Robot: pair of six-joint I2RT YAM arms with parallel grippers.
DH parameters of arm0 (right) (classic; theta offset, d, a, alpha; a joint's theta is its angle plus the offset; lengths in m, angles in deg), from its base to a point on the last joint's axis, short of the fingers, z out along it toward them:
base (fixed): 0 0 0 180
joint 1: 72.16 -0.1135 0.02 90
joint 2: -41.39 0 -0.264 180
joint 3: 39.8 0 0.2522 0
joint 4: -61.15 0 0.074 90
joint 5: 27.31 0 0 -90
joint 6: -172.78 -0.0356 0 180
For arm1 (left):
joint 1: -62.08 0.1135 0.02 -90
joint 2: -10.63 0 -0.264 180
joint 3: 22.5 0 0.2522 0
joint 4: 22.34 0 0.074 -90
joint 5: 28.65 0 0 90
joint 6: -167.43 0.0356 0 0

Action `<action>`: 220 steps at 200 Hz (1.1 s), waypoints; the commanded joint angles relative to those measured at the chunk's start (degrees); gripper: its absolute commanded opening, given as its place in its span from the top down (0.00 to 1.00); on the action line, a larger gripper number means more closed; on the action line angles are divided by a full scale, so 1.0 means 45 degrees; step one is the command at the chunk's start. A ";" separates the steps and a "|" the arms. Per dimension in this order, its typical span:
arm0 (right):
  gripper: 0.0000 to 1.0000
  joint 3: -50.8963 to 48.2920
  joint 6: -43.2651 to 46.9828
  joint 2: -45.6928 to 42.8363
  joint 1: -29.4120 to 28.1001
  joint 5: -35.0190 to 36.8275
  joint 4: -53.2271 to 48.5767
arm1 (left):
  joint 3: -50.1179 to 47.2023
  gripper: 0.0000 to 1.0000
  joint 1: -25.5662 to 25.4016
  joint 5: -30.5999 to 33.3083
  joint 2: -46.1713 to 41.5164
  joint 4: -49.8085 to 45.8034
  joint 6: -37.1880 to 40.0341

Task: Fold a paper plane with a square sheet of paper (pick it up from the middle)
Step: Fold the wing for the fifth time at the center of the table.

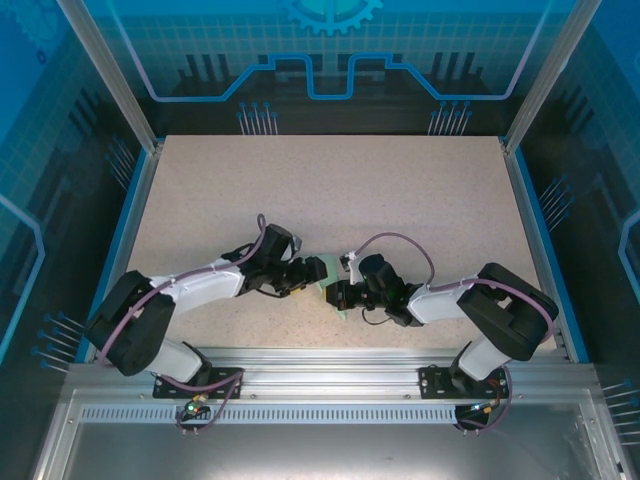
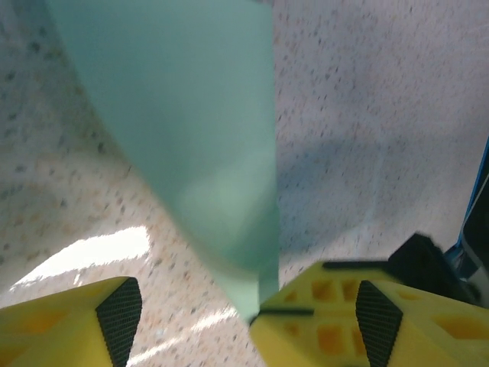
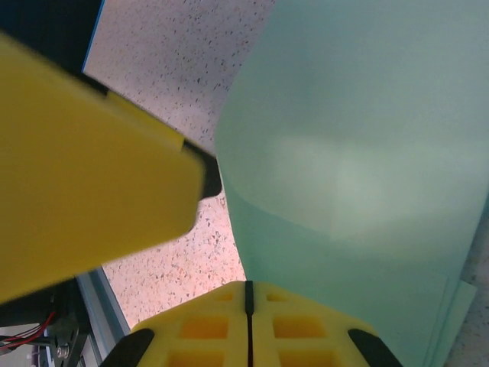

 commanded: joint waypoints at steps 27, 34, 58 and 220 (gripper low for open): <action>0.92 -0.0235 0.0718 -0.0092 0.0110 -0.0121 0.0117 | 0.1258 0.25 0.0096 -0.0214 0.1674 0.0257 -0.0570; 0.92 -0.0249 0.0743 -0.0115 0.0101 -0.0037 0.0051 | 0.1413 0.29 0.0089 -0.0177 0.1794 0.0124 -0.0544; 0.90 -0.0148 0.1062 -0.0143 0.0109 -0.0062 -0.0248 | 0.1611 0.48 0.0119 -0.0070 0.1965 -0.0244 -0.0579; 0.41 0.2301 0.7571 -0.2264 -0.3392 0.7377 -0.8720 | 0.2646 1.00 0.0173 -0.0087 0.2483 -0.2087 0.0218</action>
